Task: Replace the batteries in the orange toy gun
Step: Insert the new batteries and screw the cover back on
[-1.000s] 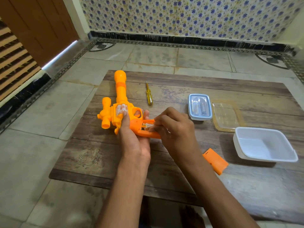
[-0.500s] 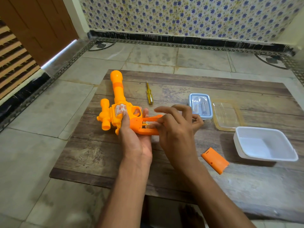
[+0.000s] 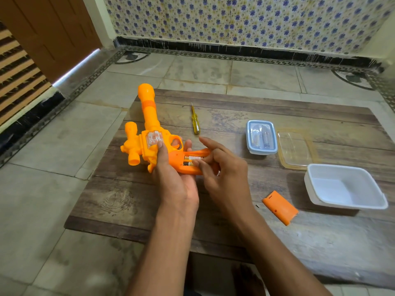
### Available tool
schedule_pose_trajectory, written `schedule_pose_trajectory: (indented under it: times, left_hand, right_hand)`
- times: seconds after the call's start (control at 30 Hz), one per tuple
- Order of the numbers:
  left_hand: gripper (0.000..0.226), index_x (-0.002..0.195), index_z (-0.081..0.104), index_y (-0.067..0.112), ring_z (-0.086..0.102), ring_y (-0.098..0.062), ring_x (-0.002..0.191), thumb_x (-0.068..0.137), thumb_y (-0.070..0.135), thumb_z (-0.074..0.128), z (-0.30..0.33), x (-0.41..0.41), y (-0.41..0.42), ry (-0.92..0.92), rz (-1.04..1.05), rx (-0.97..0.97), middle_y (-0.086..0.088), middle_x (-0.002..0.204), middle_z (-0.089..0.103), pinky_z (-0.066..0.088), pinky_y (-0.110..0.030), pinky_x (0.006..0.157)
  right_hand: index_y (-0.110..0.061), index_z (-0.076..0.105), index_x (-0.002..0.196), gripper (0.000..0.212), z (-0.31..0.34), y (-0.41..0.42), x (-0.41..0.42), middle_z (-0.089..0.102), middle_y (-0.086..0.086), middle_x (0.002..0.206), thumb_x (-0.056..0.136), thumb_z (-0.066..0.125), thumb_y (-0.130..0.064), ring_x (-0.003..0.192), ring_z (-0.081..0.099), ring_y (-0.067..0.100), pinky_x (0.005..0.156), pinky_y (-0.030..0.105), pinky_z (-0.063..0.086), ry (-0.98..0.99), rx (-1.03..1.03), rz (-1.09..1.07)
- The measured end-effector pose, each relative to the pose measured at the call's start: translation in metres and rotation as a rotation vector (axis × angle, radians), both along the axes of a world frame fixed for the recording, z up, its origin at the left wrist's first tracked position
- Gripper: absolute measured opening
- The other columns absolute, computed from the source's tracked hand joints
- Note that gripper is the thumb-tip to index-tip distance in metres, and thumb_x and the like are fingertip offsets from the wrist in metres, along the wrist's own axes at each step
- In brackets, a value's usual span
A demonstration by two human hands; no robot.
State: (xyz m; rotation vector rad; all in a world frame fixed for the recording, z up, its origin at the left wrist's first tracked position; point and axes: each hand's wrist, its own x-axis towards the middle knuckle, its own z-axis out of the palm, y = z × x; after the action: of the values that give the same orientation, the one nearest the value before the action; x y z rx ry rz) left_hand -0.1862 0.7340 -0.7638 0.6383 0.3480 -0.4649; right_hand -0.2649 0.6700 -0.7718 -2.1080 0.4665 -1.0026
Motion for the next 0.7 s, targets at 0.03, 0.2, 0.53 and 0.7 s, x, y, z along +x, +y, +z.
schedule_pose_trajectory:
  times: [0.03, 0.2, 0.53, 0.7]
  left_hand:
    - [0.048, 0.144, 0.054, 0.015, 0.077, -0.022, 0.091, 0.103, 0.038, 0.058, -0.001, 0.001, -0.001, -0.007, 0.001, 0.011, -0.016, 0.141, 0.063, 0.062, -0.043, 0.071]
    - [0.073, 0.149, 0.048, 0.005, 0.063, -0.038, 0.126, 0.094, 0.050, 0.064, -0.007, 0.003, 0.000, 0.006, -0.060, 0.019, -0.024, 0.152, 0.050, 0.060, -0.048, 0.076]
    - [0.056, 0.147, 0.049, 0.007, 0.072, -0.026, 0.098, 0.104, 0.041, 0.054, 0.008, -0.005, 0.000, 0.064, -0.063, 0.017, -0.021, 0.129, 0.067, 0.062, -0.036, 0.060]
    - [0.055, 0.147, 0.049, 0.011, 0.076, -0.025, 0.098, 0.102, 0.042, 0.057, 0.006, -0.004, 0.000, 0.082, -0.066, 0.044, -0.020, 0.130, 0.068, 0.062, -0.039, 0.060]
  right_hand:
    - [-0.004, 0.059, 0.068, 0.024, 0.000, -0.002, -0.001, 0.072, 0.006, 0.129, 0.083, 0.077, -0.001, 0.104, 0.067, 0.005, 0.079, 0.006, 0.044, 0.005, 0.008, 0.012]
    - [-0.010, 0.054, 0.062, 0.031, 0.004, -0.002, -0.002, 0.073, 0.008, 0.127, 0.087, 0.070, -0.004, 0.120, 0.067, 0.012, 0.094, 0.018, 0.053, -0.045, -0.061, 0.103]
    - [-0.004, 0.072, 0.082, 0.005, 0.006, -0.016, -0.014, 0.073, 0.005, 0.123, 0.084, 0.071, -0.008, 0.110, 0.070, 0.010, 0.086, 0.022, 0.055, -0.013, 0.021, 0.180]
    - [-0.003, 0.074, 0.084, 0.007, 0.010, -0.018, -0.018, 0.073, 0.008, 0.117, 0.078, 0.070, -0.004, 0.100, 0.069, 0.010, 0.082, 0.015, 0.050, -0.002, -0.108, 0.170]
